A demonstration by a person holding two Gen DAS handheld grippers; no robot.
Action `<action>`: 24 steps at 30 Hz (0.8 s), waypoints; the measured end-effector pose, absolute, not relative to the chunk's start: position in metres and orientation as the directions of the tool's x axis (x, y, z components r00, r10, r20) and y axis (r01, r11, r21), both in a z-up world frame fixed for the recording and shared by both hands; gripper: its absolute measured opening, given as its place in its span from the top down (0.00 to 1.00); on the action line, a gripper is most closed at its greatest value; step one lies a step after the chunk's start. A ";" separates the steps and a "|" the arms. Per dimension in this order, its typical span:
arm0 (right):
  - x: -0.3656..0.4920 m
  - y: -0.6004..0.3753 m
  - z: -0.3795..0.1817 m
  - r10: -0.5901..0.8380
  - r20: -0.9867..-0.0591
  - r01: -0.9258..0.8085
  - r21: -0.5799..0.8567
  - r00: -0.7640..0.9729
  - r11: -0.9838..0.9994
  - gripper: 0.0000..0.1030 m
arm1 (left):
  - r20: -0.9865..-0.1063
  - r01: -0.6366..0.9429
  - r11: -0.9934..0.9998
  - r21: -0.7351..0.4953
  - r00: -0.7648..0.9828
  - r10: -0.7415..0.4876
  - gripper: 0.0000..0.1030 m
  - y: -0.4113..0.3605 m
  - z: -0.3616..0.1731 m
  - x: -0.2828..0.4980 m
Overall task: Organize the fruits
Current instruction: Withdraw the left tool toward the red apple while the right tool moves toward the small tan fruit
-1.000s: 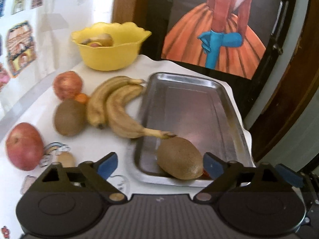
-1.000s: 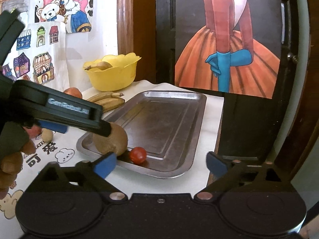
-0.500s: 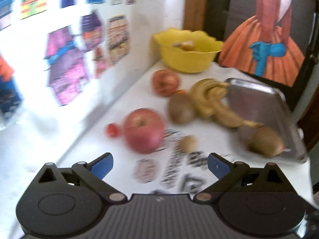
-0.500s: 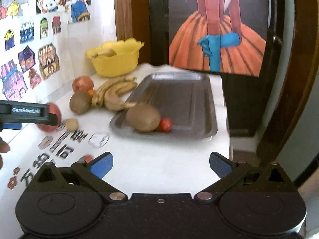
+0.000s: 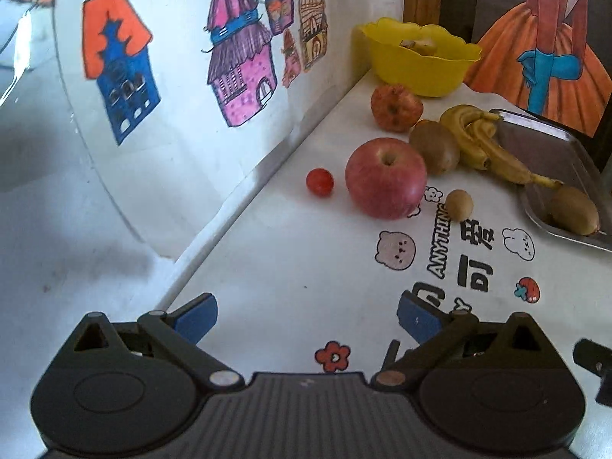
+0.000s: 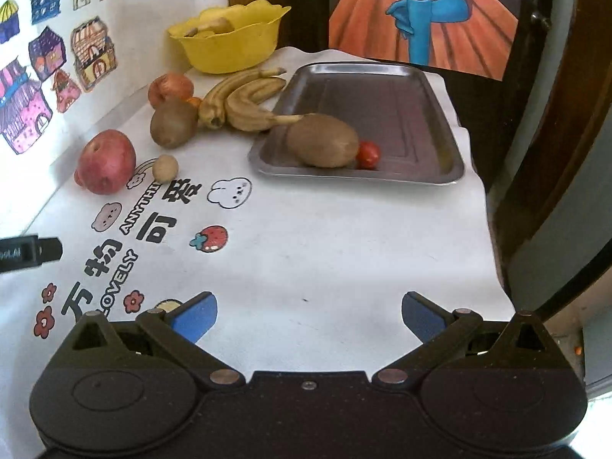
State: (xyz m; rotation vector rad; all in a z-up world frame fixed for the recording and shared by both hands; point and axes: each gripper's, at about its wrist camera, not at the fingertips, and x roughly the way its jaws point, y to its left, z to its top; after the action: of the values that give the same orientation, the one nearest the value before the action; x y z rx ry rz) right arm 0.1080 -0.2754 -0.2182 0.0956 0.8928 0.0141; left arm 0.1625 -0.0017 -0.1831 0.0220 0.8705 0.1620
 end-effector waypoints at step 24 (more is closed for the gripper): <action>0.135 -0.260 -0.207 0.149 -0.658 -0.108 0.104 0.738 0.989 0.01 | -0.723 -0.101 0.993 0.060 0.682 0.113 0.01 -0.011 -0.184 0.181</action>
State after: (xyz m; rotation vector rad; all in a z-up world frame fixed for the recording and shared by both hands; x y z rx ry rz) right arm 0.1346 -0.2604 -0.2069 0.0599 0.7266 0.1412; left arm 0.1811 -0.0114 -0.1845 0.0158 0.8116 0.1202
